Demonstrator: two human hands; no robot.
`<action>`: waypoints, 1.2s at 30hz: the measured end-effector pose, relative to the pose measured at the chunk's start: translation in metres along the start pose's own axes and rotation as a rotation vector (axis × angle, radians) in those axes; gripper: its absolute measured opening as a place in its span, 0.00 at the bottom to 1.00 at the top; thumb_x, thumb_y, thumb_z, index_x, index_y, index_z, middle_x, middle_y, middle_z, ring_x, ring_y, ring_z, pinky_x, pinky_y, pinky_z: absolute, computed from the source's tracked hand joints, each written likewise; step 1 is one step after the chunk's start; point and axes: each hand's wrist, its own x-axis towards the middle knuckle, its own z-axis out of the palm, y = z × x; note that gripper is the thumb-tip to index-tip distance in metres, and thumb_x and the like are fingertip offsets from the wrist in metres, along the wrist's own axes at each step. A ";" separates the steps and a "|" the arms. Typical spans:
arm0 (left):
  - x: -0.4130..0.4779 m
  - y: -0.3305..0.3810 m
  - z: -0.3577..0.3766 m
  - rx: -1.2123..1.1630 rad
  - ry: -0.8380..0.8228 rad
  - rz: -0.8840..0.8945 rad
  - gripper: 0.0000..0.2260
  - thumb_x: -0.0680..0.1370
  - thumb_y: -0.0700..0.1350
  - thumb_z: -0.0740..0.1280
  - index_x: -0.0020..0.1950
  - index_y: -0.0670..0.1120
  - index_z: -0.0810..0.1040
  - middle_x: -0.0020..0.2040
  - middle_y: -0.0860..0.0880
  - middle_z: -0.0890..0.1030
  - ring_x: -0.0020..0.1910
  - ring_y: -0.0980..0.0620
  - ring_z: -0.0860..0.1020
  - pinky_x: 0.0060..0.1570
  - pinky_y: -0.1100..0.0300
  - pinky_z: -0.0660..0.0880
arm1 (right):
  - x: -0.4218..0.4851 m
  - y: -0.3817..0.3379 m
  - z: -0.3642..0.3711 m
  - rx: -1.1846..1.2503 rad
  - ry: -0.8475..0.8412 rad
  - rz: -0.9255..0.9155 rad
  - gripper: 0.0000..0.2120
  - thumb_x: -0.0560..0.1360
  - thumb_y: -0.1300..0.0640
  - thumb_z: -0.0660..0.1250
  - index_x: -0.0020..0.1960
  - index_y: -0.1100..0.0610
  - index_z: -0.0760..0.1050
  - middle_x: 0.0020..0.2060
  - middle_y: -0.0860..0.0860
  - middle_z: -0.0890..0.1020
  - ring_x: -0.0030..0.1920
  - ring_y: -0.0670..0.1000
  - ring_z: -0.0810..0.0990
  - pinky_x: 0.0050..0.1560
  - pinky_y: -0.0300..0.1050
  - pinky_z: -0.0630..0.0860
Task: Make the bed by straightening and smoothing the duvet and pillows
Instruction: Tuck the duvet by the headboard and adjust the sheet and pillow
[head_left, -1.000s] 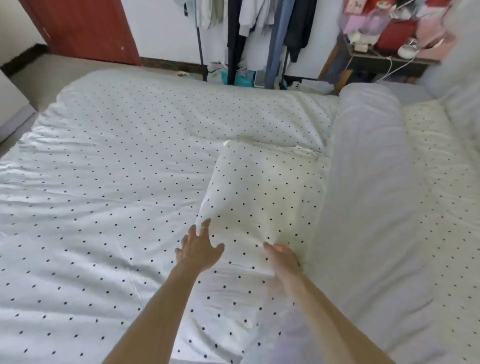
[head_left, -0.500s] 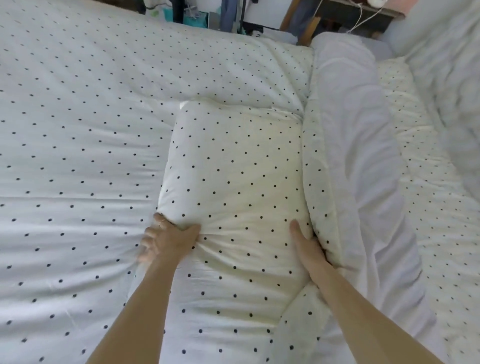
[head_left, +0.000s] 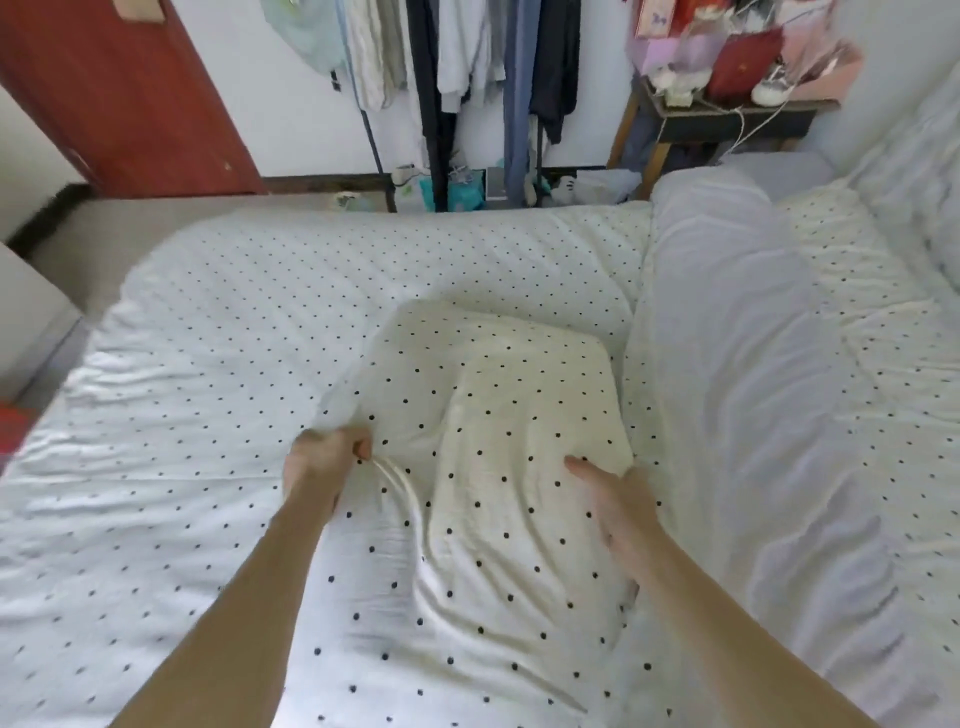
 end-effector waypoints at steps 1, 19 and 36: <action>-0.010 0.021 -0.016 -0.020 0.043 0.027 0.11 0.54 0.46 0.67 0.34 0.45 0.76 0.30 0.46 0.73 0.30 0.45 0.72 0.31 0.57 0.68 | -0.012 -0.018 0.000 0.028 -0.046 -0.017 0.36 0.61 0.47 0.84 0.64 0.52 0.74 0.55 0.49 0.85 0.54 0.55 0.85 0.60 0.58 0.81; -0.356 0.120 0.338 -0.240 -0.368 0.128 0.10 0.51 0.45 0.68 0.30 0.47 0.76 0.36 0.47 0.76 0.35 0.45 0.75 0.33 0.56 0.70 | -0.011 -0.111 -0.531 -0.004 0.238 -0.169 0.30 0.65 0.48 0.82 0.62 0.53 0.74 0.55 0.53 0.84 0.52 0.60 0.85 0.54 0.62 0.82; -0.477 0.093 0.605 -0.328 -0.230 -0.065 0.21 0.58 0.51 0.66 0.48 0.45 0.78 0.45 0.45 0.82 0.44 0.42 0.79 0.44 0.50 0.77 | 0.115 -0.130 -0.774 -0.224 0.367 -0.180 0.22 0.68 0.48 0.74 0.59 0.46 0.73 0.51 0.43 0.79 0.53 0.53 0.79 0.52 0.52 0.76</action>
